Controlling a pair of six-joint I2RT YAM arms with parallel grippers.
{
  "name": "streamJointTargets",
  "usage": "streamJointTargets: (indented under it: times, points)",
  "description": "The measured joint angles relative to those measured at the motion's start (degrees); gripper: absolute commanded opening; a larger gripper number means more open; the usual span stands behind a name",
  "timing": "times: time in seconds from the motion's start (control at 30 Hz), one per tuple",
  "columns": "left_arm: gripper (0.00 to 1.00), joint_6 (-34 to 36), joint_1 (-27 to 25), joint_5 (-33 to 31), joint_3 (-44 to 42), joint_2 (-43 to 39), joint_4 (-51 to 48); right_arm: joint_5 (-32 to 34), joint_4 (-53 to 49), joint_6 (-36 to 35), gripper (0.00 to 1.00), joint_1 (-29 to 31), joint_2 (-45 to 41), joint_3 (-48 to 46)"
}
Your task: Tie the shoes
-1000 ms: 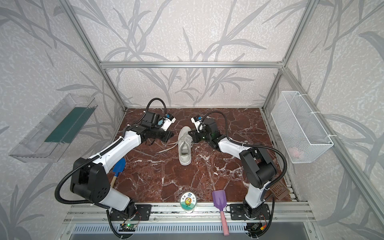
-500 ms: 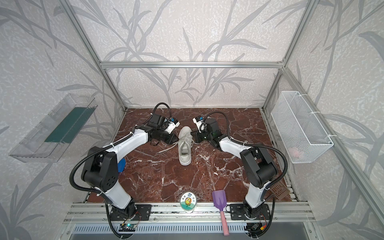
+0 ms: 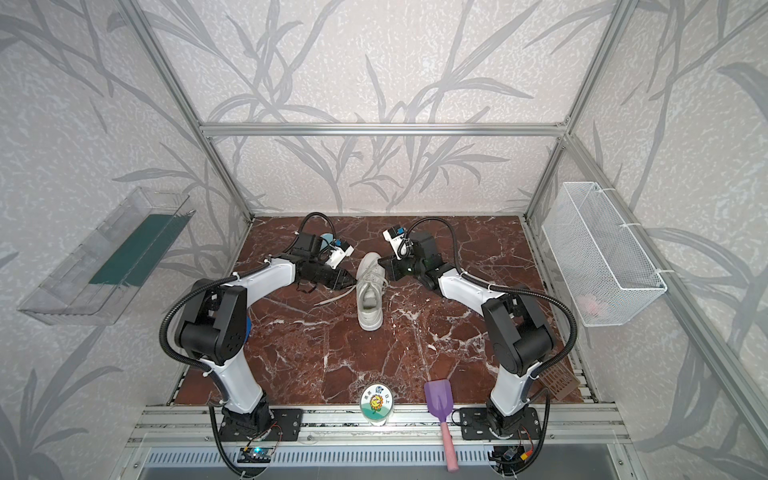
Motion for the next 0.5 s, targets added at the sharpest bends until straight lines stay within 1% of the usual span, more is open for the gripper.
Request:
streamJointTargets:
  times: [0.23, 0.3, 0.43, 0.5]
  points:
    - [0.34, 0.8, 0.0, 3.8, 1.9, 2.6, 0.2, -1.0, -1.2, -0.1, 0.0, -0.3, 0.3, 0.3]
    - [0.3, 0.8, 0.0, 4.6, 2.2, 2.9, 0.3, -1.1, -1.4, -0.1, 0.0, -0.3, 0.4, 0.4]
    - [0.17, 0.7, 0.0, 5.3, 2.4, 3.1, 0.7, -1.4, -1.7, -0.2, 0.0, -0.3, 0.9, 1.2]
    - [0.14, 0.9, 0.0, 5.3, 2.4, 3.1, 1.0, -1.4, -1.7, -0.2, 0.0, -0.3, 0.9, 1.2]
